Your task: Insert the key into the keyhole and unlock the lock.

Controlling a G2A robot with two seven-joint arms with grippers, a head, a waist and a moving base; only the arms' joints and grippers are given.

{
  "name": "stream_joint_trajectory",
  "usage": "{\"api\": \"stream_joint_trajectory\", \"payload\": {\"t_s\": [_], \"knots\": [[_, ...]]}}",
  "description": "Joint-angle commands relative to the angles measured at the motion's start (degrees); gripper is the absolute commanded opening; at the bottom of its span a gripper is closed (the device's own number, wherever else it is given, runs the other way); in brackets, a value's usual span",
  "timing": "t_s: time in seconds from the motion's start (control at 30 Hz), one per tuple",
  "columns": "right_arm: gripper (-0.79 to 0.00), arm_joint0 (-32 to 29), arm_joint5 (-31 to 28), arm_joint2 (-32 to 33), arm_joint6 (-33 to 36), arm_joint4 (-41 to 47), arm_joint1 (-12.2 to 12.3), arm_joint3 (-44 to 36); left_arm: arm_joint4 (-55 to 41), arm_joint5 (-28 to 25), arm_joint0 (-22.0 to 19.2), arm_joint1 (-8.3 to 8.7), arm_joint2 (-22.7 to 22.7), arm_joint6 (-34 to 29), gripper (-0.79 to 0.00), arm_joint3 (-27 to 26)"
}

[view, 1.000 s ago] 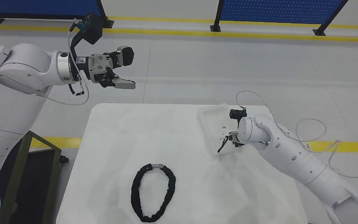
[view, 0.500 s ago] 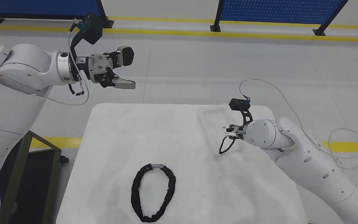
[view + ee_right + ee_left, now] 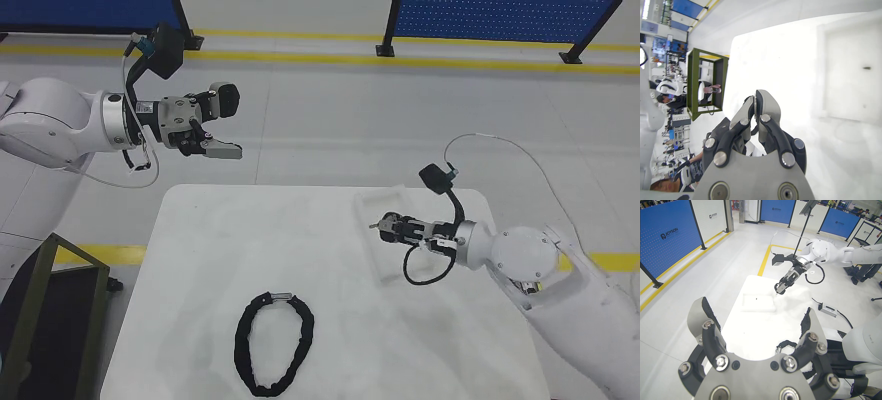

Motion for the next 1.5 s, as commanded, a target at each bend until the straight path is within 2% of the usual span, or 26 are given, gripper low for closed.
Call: {"api": "stream_joint_trajectory", "payload": {"t_s": [0.0,0.17,0.4,0.77,0.83,1.03,1.47], "knots": [[-0.785,-1.2,-3.6,1.7,0.3,2.2,0.1,-0.1,0.0,0.0,0.0,0.0,0.0,0.0,0.0,0.0],[-0.785,-5.1,-8.6,7.3,-1.2,6.9,0.3,-2.1,0.0,0.0,0.0,0.0,0.0,0.0,0.0,0.0],[-0.785,-11.3,-9.9,13.9,-3.1,6.6,0.8,-6.1,0.0,0.0,0.0,0.0,0.0,0.0,0.0,0.0],[-0.785,-11.8,-10.4,14.3,-3.3,7.4,0.7,-6.1,0.0,0.0,0.0,0.0,0.0,0.0,0.0,0.0],[-0.785,-11.8,-10.4,14.3,-3.3,7.4,0.7,-6.1,4.0,1.1,0.0,0.21,-0.7,0.8,0.0,-0.4],[-0.785,-11.8,-10.4,14.3,-3.3,7.4,0.7,-6.1,14.3,1.7,4.9,1.13,-2.8,6.3,0.0,-2.4],[-0.785,-11.8,-10.4,14.3,-3.3,7.4,0.7,-6.1,17.1,0.0,16.5,3.15,-2.3,6.1,0.0,-2.8]]}}
